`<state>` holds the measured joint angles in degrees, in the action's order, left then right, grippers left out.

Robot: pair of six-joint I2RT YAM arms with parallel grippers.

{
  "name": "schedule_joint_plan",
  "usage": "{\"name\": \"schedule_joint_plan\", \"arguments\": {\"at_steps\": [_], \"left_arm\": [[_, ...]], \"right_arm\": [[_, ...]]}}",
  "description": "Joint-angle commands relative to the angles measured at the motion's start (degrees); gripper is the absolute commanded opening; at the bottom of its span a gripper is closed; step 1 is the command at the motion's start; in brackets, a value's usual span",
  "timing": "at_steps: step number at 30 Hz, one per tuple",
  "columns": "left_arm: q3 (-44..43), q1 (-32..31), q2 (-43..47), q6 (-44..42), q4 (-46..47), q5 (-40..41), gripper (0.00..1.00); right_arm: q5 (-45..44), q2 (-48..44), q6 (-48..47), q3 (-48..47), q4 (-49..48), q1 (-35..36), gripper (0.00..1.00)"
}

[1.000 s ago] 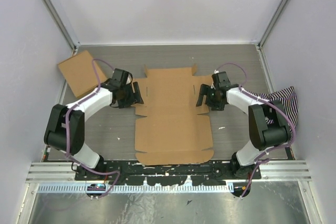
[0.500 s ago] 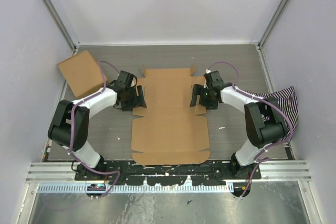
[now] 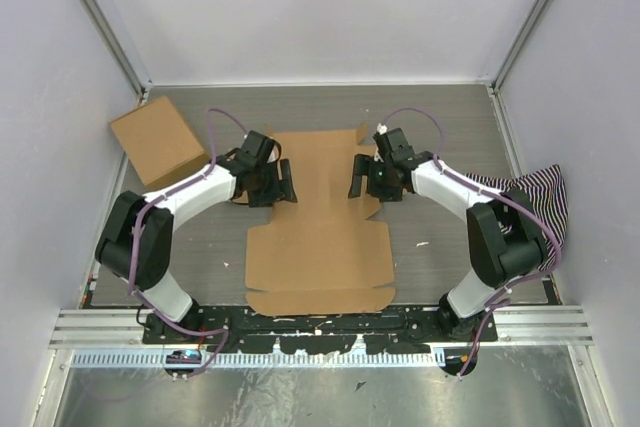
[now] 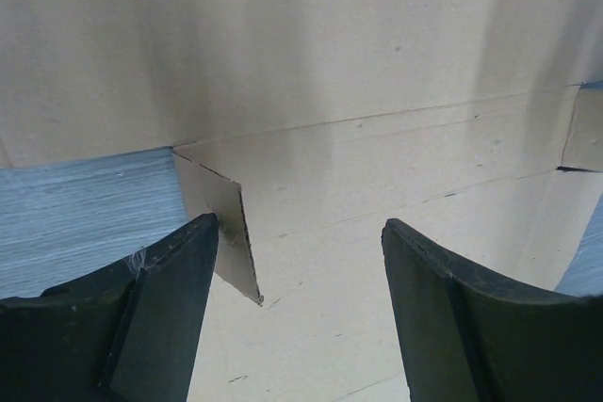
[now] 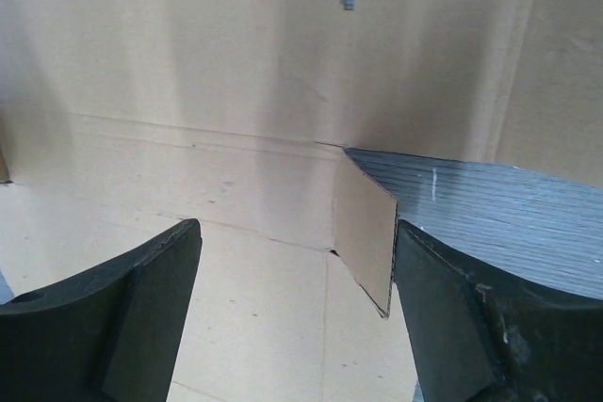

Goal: Fold the paper box

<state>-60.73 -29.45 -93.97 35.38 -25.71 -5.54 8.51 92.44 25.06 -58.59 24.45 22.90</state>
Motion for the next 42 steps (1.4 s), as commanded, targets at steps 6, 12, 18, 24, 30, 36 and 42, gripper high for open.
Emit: {"name": "schedule_joint_plan", "arguments": {"at_steps": [6,12,18,24,30,36,42], "left_arm": [[-2.6,-1.5,-4.5,2.0,1.7,-0.7,0.77],[-2.8,-1.7,-6.7,2.8,3.4,-1.5,0.77],[-3.3,-1.7,-10.3,3.6,4.5,-2.6,0.76],[-2.9,-1.7,-13.9,3.9,5.1,-3.1,0.76],[-4.9,-1.7,-14.7,2.2,2.8,-2.1,0.76],[-14.7,-1.5,-11.6,-2.8,-6.8,5.8,0.77],[-34.9,1.4,-16.8,-8.6,-17.1,14.7,0.78]], "right_arm": [[-0.7,2.7,2.3,-3.9,-1.0,4.6,0.85],[-1.9,7.6,3.3,-6.2,-1.1,7.8,0.84],[-2.4,12.9,4.1,-7.5,-0.6,9.1,0.83],[-2.6,16.1,4.9,-7.8,-0.3,9.8,0.81],[-5.8,14.5,5.2,-8.9,2.1,9.7,0.81],[-15.2,10.1,2.4,-15.8,8.2,9.2,0.81],[-20.0,8.7,-1.6,-26.2,13.2,2.3,0.82]]}}
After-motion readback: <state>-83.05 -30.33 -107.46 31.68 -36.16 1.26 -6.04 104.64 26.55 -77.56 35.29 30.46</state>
